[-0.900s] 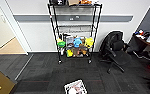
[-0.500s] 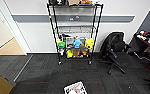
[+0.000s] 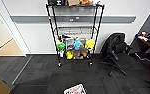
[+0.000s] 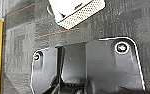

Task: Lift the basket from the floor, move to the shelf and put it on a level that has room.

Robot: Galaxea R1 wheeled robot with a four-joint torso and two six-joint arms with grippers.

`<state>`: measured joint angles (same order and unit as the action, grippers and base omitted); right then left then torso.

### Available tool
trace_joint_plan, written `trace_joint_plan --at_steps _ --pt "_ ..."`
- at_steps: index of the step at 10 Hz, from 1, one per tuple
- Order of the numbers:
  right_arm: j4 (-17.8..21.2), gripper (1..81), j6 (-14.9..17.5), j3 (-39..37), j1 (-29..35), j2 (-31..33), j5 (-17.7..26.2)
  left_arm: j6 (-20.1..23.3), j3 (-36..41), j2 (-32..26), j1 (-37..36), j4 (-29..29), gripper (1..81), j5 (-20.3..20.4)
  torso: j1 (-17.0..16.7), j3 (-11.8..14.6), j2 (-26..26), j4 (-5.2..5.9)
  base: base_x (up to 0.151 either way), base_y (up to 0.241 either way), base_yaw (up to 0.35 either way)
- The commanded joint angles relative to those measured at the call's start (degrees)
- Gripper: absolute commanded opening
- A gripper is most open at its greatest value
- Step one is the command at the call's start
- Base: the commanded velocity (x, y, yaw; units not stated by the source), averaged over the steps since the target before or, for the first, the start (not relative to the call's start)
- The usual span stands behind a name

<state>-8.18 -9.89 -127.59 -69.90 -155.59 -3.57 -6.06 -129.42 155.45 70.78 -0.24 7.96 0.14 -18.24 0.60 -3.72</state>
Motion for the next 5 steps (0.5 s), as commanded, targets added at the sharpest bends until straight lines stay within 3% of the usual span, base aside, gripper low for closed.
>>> trace_joint_plan --at_steps 1,5 --pt "-0.17 81.1 -0.13 0.07 2.52 1.04 2.61 0.08 0.83 -0.84 -2.7 -0.29 81.1 -2.69 0.0 0.0 -0.02 0.0 0.1 0.0 0.0" --pt "-0.25 81.1 -0.13 0.07 2.43 1.04 2.61 0.08 0.82 -0.84 -2.62 -0.37 81.1 -2.77 0.0 0.0 0.0 0.0 0.1 0.0 0.0"
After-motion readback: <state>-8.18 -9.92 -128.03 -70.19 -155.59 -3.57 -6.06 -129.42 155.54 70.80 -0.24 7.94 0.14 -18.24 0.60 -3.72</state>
